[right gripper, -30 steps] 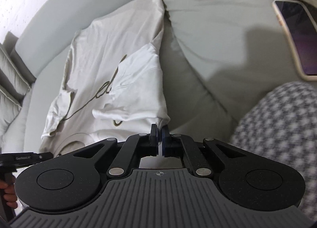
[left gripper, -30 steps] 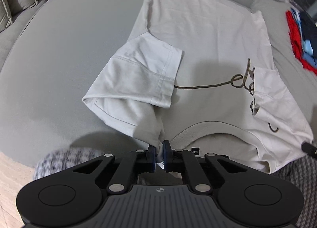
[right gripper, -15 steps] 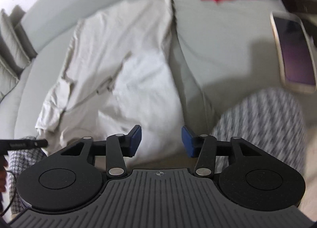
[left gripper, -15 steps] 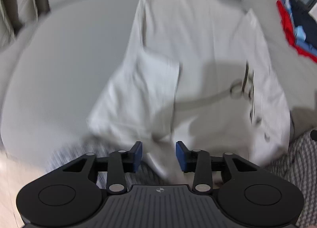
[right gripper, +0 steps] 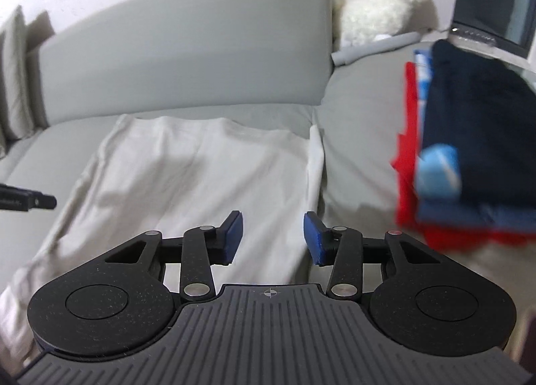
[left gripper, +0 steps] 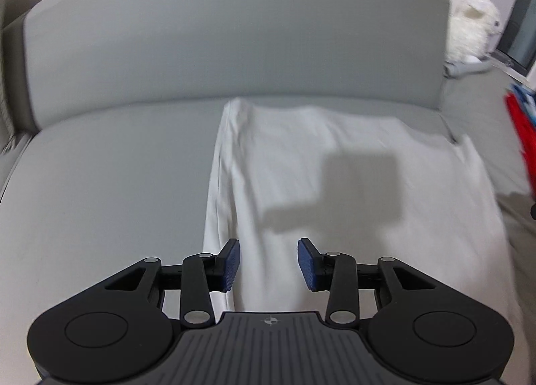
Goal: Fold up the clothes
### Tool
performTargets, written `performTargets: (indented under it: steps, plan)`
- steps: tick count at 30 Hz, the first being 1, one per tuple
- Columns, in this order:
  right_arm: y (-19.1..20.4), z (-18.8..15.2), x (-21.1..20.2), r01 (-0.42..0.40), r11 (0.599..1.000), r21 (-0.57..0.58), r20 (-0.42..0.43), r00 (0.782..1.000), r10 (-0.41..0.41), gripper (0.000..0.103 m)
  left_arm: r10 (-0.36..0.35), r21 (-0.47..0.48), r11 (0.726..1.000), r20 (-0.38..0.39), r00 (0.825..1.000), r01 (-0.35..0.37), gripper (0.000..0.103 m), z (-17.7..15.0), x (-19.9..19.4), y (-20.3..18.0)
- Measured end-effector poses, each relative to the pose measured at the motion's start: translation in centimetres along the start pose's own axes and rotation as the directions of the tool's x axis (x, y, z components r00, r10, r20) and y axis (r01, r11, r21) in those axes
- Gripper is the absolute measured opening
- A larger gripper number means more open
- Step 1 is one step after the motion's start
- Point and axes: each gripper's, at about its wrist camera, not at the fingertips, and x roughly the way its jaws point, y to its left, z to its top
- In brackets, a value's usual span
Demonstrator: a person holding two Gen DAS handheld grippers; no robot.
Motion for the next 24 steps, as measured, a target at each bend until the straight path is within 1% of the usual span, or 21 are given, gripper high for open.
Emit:
performTargets:
  steps: [2,4,5,7,9,10,12,13,14,15,16,17,18,19,20,21,22,23,24]
  plan:
    - [-0.8,1.9,3.5,0.026,0.999,-0.037,0.026,0.999,-0.025,0.046,0.026,0.029,0.999,0.031,0.999,-0.027,0.045,2.0,2.6,0.3]
    - [-1.7,3.5,6.1,0.055,0.997,-0.056,0.036,0.998,-0.053,0.046,0.053,0.068,0.996,0.043,0.998,-0.056,0.046,4.1,5.4,0.8]
    - [-2.1,4.1,7.3,0.066,0.996,-0.059,0.037,0.997,-0.064,0.046,0.058,0.078,0.995,0.041,0.997,-0.061,0.048,4.7,6.2,0.9]
    - [-2.9,4.9,9.7,0.073,0.996,-0.051,0.029,0.997,-0.071,0.046,0.041,0.110,0.993,0.028,0.999,-0.044,0.048,6.3,8.9,1.0]
    - [-3.8,5.9,12.4,0.061,0.997,-0.049,-0.003,0.998,-0.061,0.046,0.018,0.127,0.992,0.019,1.000,-0.021,0.051,7.0,10.3,0.9]
    - [-4.0,6.2,13.3,0.057,0.997,-0.052,-0.020,0.998,-0.058,0.046,0.002,0.142,0.990,0.003,1.000,-0.002,0.052,7.5,11.4,0.8]
    - [-4.5,6.5,14.7,0.052,0.997,-0.057,-0.045,0.998,-0.054,0.046,0.000,0.158,0.987,-0.018,1.000,0.003,0.057,7.9,12.7,0.7]
    - [-4.7,6.9,15.3,0.039,0.998,-0.053,-0.052,0.998,-0.042,0.043,0.001,0.170,0.985,-0.011,1.000,0.001,0.064,8.2,13.2,0.6]
    - [-4.8,6.9,15.5,0.035,0.998,-0.051,-0.053,0.998,-0.037,0.042,0.001,0.176,0.984,-0.003,1.000,0.000,0.068,8.4,13.4,0.5]
    - [-5.0,7.2,15.9,0.018,0.999,-0.044,-0.065,0.998,-0.021,0.040,-0.006,0.173,0.985,-0.006,1.000,0.007,0.068,8.7,13.8,0.5]
    - [-5.1,7.5,16.4,0.016,0.999,-0.047,-0.086,0.996,-0.020,0.037,-0.016,0.170,0.985,-0.009,1.000,0.017,0.072,8.8,14.0,0.5]
    - [-5.1,7.7,16.9,0.018,0.998,-0.052,-0.110,0.994,-0.024,0.033,-0.025,0.166,0.986,-0.011,1.000,0.026,0.072,8.9,14.2,0.6]
    - [-5.2,7.9,17.3,0.020,0.998,-0.057,-0.134,0.991,-0.027,0.021,-0.039,0.168,0.985,-0.014,0.999,0.041,0.072,9.0,14.4,0.7]
    - [-5.3,8.1,17.4,0.018,0.998,-0.055,-0.147,0.989,-0.026,0.009,-0.059,0.171,0.983,-0.019,0.998,0.061,0.069,9.1,14.3,0.9]
    - [-5.5,8.2,17.4,0.015,0.999,-0.049,-0.157,0.987,-0.022,0.008,-0.067,0.176,0.982,-0.021,0.998,0.070,0.058,9.1,14.2,1.1]
    - [-5.6,8.3,17.4,0.012,0.999,-0.044,-0.167,0.986,-0.019,0.004,-0.076,0.193,0.978,-0.016,0.997,0.078,0.047,9.2,13.8,1.3]
    - [-5.6,8.5,17.1,0.011,0.999,-0.052,-0.169,0.985,-0.020,0.002,-0.086,0.214,0.973,-0.010,0.996,0.086,0.010,9.2,13.3,1.6]
    - [-5.5,8.6,16.8,0.010,0.998,-0.063,-0.169,0.985,-0.021,0.002,-0.089,0.224,0.971,-0.007,0.996,0.088,0.005,9.5,12.7,1.8]
    - [-5.4,8.8,16.4,0.009,0.997,-0.074,-0.169,0.985,-0.022,0.002,-0.092,0.229,0.969,-0.008,0.996,0.092,0.005,9.4,12.4,1.9]
